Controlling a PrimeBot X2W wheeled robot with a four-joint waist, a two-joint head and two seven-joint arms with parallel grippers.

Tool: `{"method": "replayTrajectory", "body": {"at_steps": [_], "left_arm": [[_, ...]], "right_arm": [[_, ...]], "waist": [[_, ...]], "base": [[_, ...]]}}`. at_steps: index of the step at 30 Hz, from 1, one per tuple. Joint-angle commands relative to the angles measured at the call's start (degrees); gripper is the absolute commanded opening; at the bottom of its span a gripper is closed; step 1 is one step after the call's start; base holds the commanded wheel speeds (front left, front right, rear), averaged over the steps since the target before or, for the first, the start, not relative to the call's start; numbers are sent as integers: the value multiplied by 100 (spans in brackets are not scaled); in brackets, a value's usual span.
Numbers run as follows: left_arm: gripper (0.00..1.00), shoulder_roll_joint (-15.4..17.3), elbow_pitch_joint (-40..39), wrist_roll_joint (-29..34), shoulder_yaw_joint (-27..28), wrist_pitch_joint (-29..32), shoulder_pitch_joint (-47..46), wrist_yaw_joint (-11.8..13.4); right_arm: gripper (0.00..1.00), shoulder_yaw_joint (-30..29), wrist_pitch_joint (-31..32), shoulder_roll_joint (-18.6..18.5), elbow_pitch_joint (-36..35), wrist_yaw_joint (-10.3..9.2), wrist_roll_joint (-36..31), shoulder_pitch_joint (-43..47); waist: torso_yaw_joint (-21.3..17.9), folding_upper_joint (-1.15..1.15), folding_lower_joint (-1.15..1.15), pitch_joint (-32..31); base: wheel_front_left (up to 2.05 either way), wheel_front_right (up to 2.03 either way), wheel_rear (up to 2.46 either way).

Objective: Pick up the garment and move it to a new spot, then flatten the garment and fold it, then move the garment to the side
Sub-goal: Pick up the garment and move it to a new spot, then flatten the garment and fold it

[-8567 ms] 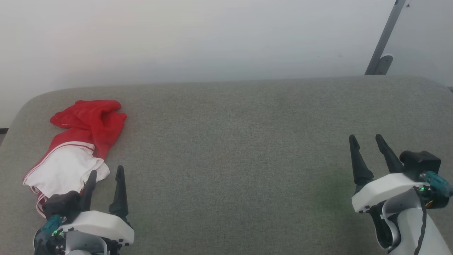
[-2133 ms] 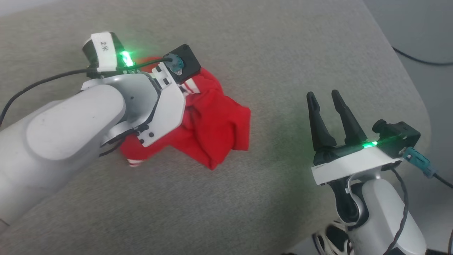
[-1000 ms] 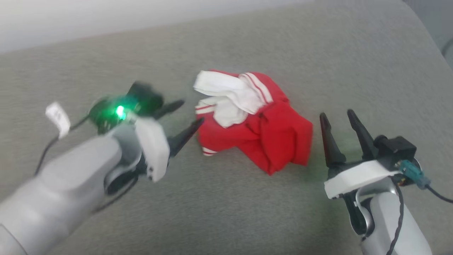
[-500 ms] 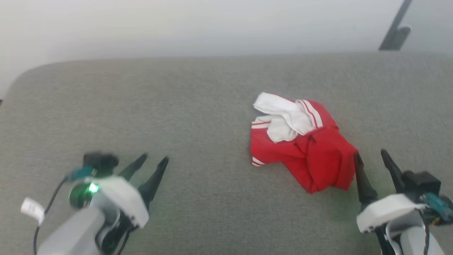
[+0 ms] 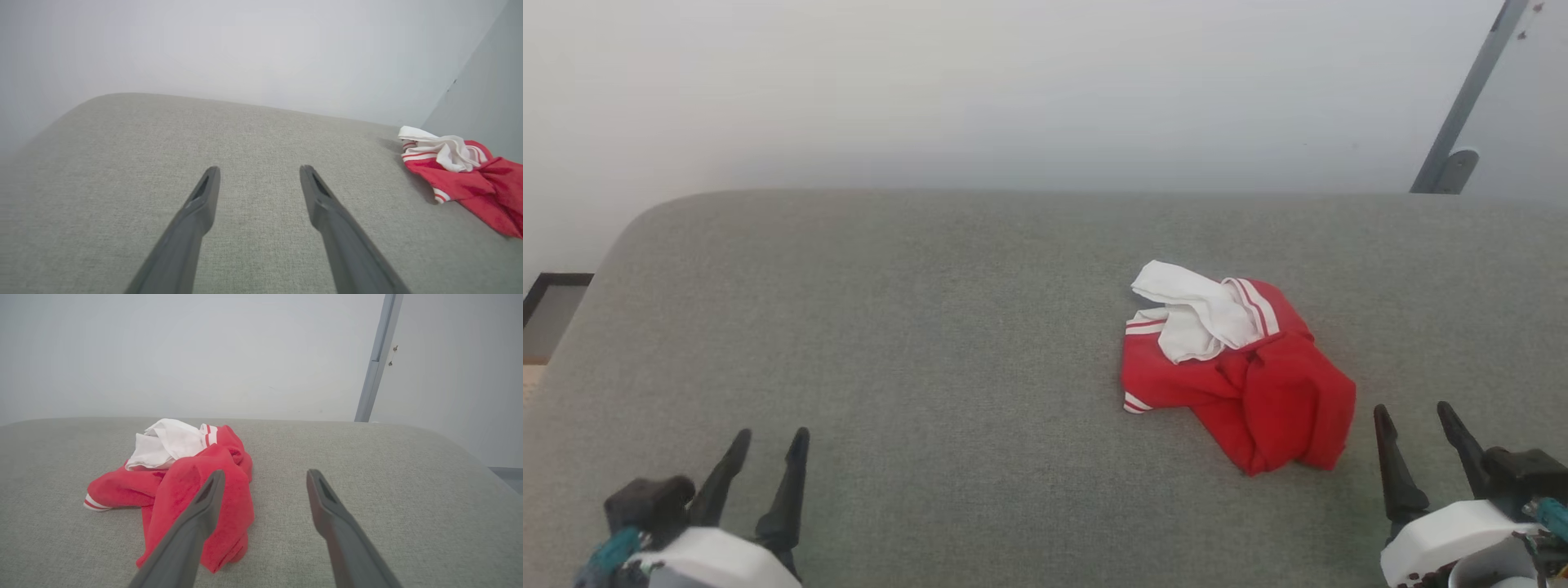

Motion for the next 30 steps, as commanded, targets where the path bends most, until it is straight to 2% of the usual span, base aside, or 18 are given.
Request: {"method": "replayTrajectory", "body": {"at_steps": [1,6,10,19,30], "left_arm": [[100,-154,-219,327,325,-27,211,9],[100,-555,-726,1157,1124,-27,604,-2],[100,-816,-975,1499,1439,-27,781,-15],[100,-997,-1038,1600,1490,-27,926,-16],[100,-1052,-1114,1661,1418,-27,952,-17]], "right_arm": [[100,-3,-17,-17,-68,0,17,34],[100,48,-18,-24,-267,0,17,-56],[100,47,-17,26,-398,0,29,-22],[100,95,-17,74,-362,0,30,9],[100,146,-17,2,-345,0,30,-71]], "waist": [[-32,0,0,-26],[-120,0,0,-76],[-155,0,0,-105],[-190,0,0,-92],[-185,0,0,-26]], "base": [[0,0,0],[0,0,0],[0,0,0],[0,0,0],[0,0,0]]}}
